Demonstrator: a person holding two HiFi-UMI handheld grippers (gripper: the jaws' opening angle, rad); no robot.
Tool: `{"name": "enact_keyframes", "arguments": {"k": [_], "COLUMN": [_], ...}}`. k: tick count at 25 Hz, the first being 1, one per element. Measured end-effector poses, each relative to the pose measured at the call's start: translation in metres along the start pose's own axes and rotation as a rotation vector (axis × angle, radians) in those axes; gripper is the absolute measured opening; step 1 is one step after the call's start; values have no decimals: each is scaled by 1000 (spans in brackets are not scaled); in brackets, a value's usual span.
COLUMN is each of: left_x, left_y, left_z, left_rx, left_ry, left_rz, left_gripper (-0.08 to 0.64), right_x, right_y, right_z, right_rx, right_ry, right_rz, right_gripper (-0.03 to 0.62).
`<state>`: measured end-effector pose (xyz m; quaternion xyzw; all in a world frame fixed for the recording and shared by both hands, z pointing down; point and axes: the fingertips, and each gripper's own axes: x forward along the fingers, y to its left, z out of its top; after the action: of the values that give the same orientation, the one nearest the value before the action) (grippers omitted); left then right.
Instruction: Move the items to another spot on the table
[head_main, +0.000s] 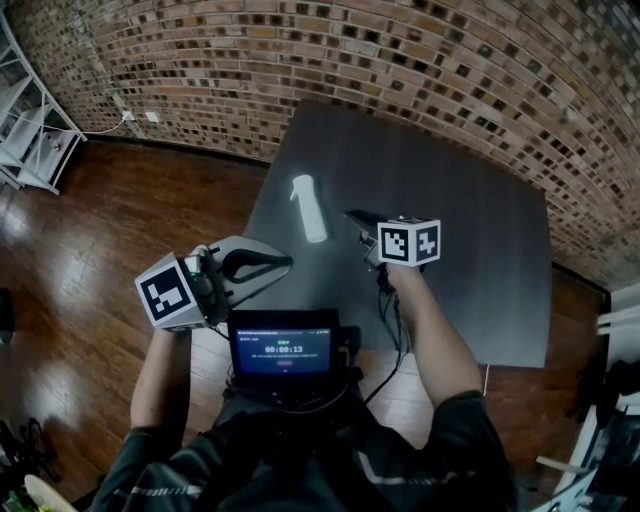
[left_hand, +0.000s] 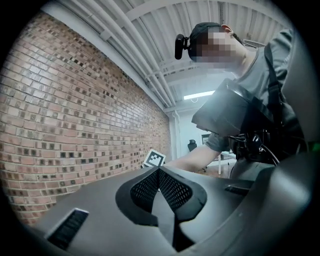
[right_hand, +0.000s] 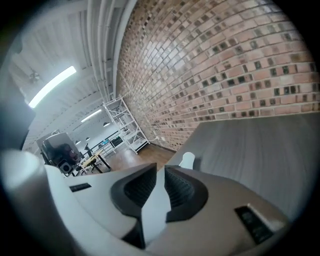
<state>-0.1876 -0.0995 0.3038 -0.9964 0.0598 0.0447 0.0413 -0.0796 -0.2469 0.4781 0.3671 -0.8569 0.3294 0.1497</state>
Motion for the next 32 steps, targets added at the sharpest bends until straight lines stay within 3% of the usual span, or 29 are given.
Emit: {"name": "enact_keyframes", "arguments": {"k": [3, 4, 14, 32], "left_x": [13, 17, 25, -27], "left_y": [-21, -27, -89, -115], "left_z": [3, 4, 3, 24], "left_rx": [0, 1, 0, 20], "left_ry": [11, 15, 46, 9], "left_rz": [5, 9, 36, -2], "left_gripper": [-3, -3, -3, -3], "right_x": [-30, -40, -103, -124], "right_y": [15, 20, 81, 157], "right_z": [3, 5, -4, -13], "right_rx": [-52, -72, -181, -260], "right_ry": [-50, -71, -204, -292], "right_rz": [11, 10, 47, -29], "right_gripper": [53, 3, 0, -2]}}
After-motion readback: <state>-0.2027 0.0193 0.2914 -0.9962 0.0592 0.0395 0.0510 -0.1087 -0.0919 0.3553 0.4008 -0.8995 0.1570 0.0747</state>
